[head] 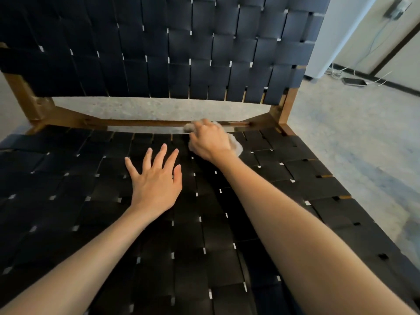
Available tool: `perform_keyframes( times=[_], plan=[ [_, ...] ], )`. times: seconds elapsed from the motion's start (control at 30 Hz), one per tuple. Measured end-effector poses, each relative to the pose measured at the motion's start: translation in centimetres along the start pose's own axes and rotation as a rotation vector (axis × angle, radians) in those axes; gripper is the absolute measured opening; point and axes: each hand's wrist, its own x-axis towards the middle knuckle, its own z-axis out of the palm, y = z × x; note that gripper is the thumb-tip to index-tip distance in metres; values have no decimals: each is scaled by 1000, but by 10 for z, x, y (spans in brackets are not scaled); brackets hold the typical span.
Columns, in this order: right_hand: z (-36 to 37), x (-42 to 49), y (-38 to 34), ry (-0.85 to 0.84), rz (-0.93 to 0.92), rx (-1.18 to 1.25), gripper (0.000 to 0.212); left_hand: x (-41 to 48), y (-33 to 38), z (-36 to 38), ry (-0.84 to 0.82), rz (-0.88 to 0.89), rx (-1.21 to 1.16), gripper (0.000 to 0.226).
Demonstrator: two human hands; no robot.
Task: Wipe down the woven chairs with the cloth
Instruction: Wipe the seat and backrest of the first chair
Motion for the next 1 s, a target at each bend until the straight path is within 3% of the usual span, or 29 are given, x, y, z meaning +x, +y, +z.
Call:
perform_keyframes(
  times=[0.17, 0.47, 0.63, 0.8, 1.0],
  plan=[
    [-2, -10, 5, -11, -31, -62, 50, 1, -1, 2, -11, -2, 6, 54],
    [-65, -70, 98, 82, 406, -356, 40, -1, 0, -4, -69, -20, 9, 53],
    [-76, -98, 81, 40, 386, -293, 39, -16, 13, -11, -215, -41, -31, 56],
    [-77, -153, 48, 14, 297, -208, 36, -49, 22, -23, -264, 58, -61, 55],
    [-80, -232, 9, 44, 328, -142, 36, -102, 11, -50, -326, 218, -120, 51]
  ],
)
